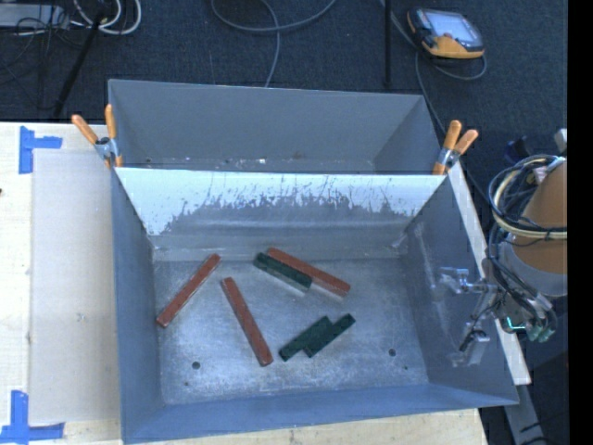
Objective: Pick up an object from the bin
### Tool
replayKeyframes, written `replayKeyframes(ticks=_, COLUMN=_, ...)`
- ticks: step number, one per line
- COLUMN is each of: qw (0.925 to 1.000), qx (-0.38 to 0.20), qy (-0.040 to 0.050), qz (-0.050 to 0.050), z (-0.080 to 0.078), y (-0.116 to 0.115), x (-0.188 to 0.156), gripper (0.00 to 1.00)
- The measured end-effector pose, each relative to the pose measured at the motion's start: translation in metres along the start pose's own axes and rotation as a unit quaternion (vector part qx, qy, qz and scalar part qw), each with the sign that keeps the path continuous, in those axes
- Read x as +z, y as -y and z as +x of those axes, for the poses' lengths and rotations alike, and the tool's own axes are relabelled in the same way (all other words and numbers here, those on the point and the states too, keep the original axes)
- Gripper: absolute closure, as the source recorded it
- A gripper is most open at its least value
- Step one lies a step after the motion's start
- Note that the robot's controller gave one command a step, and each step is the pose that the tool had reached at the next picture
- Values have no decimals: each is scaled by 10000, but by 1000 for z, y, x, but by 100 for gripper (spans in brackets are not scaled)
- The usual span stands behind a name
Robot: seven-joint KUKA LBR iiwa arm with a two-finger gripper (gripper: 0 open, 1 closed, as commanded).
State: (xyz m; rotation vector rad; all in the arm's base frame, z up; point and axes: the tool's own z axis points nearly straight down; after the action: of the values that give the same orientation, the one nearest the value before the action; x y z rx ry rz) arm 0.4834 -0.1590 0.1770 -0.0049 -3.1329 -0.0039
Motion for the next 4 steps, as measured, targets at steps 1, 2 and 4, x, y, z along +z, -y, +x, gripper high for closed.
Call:
replayKeyframes(ticks=1, qw=10000, qx=36, qy=35, qz=-7, z=-6, y=-155, x=110, gripper=0)
replayKeyframes(ticks=2, qw=9990, qx=-452, qy=49, qz=0, z=-5, y=-221, x=77, gripper=0)
replayKeyframes(ticks=4, qw=9974, qx=-714, qy=26, qz=13, z=-26, y=-198, x=109, gripper=0)
